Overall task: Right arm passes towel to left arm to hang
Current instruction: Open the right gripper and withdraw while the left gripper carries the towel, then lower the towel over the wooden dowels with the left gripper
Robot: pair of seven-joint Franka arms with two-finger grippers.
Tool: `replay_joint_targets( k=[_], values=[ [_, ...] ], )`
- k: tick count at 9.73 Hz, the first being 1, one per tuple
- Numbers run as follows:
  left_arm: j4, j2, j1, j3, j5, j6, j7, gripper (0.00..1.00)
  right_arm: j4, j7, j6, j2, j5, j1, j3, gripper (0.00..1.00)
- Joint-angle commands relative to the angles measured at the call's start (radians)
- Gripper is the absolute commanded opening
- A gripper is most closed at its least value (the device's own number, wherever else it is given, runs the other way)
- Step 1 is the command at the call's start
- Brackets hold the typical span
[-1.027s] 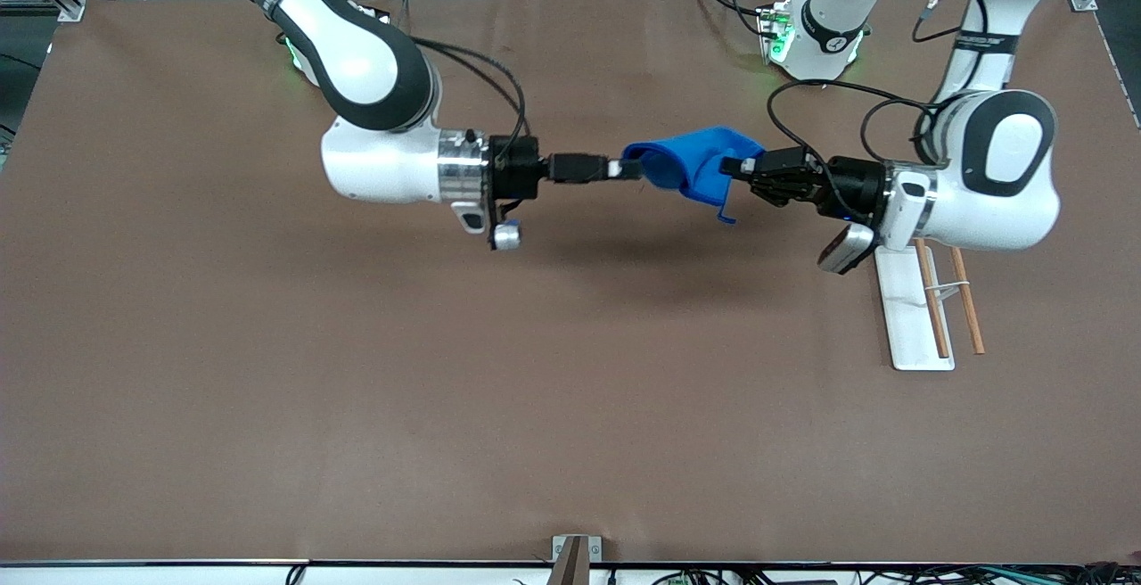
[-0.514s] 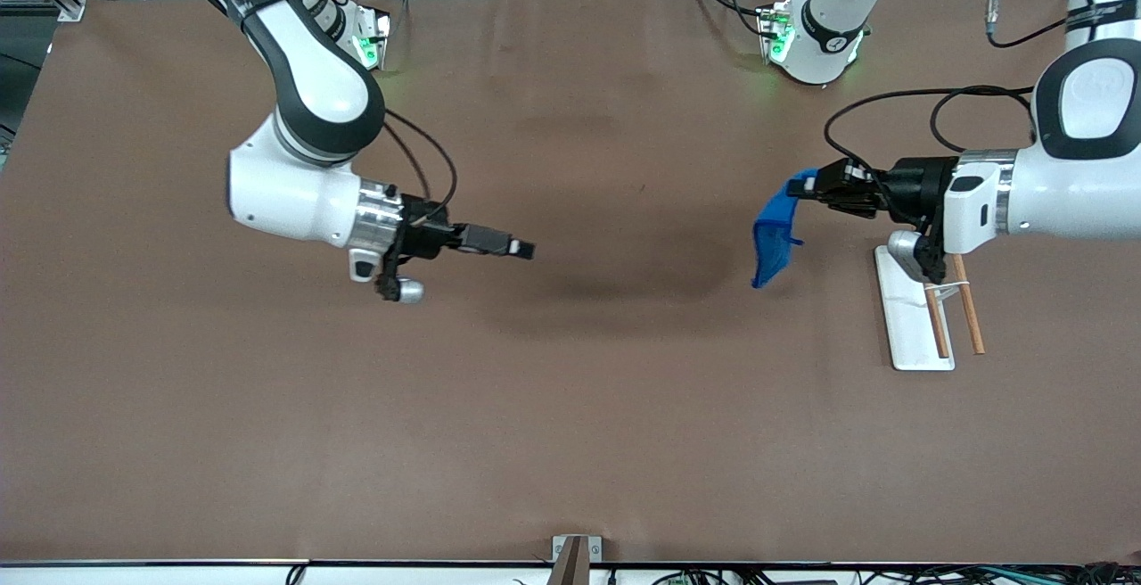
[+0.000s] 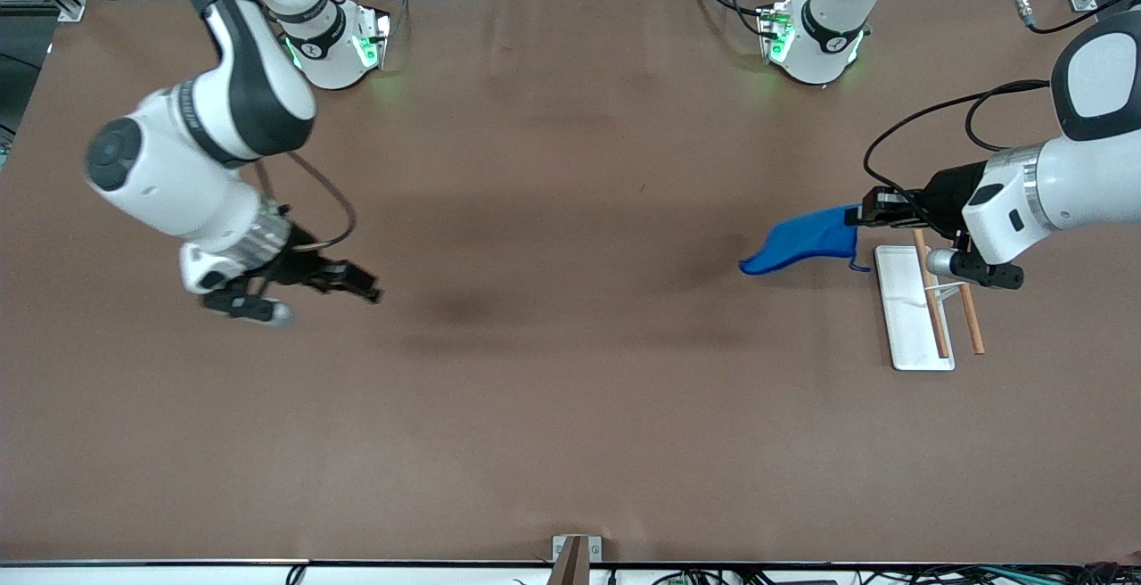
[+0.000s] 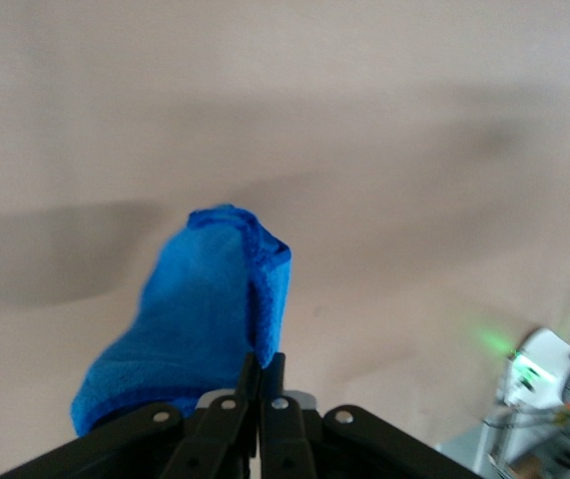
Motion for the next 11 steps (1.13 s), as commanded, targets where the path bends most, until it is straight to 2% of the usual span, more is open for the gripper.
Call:
replay_joint_targets(
  k=[1, 3, 5, 6, 8, 9, 11],
  values=[
    [-0.003, 0.016, -0.007, 0.046, 0.07, 0.057, -0.11, 0.0, 0.041, -0.08, -0.166, -0.06, -0.115, 0.004, -0.087, 1.0],
    [-0.003, 0.02, -0.069, 0.148, 0.166, 0.097, -0.199, 0.0, 0.149, -0.156, -0.291, -0.078, -0.121, 0.001, -0.155, 1.0],
    [-0.008, 0.034, -0.07, 0.22, 0.171, 0.124, -0.244, 0.0, 0.195, -0.22, -0.372, -0.136, -0.121, -0.006, -0.204, 1.0],
    [-0.008, 0.039, -0.067, 0.26, 0.17, 0.124, -0.252, 0.0, 0.252, -0.258, -0.444, -0.15, -0.12, -0.02, -0.216, 1.0],
    [-0.018, 0.043, -0.061, 0.339, 0.162, 0.131, -0.259, 0.0, 0.365, -0.338, -0.654, -0.155, -0.108, -0.014, -0.299, 1.0],
    [-0.031, 0.056, -0.056, 0.357, 0.162, 0.137, -0.259, 0.0, 0.366, -0.34, -0.684, -0.2, -0.117, -0.013, -0.304, 1.0],
    [-0.032, 0.094, -0.047, 0.411, 0.16, 0.172, -0.256, 0.0, 0.355, -0.326, -0.674, -0.21, -0.12, -0.011, -0.295, 1.0]
  ],
)
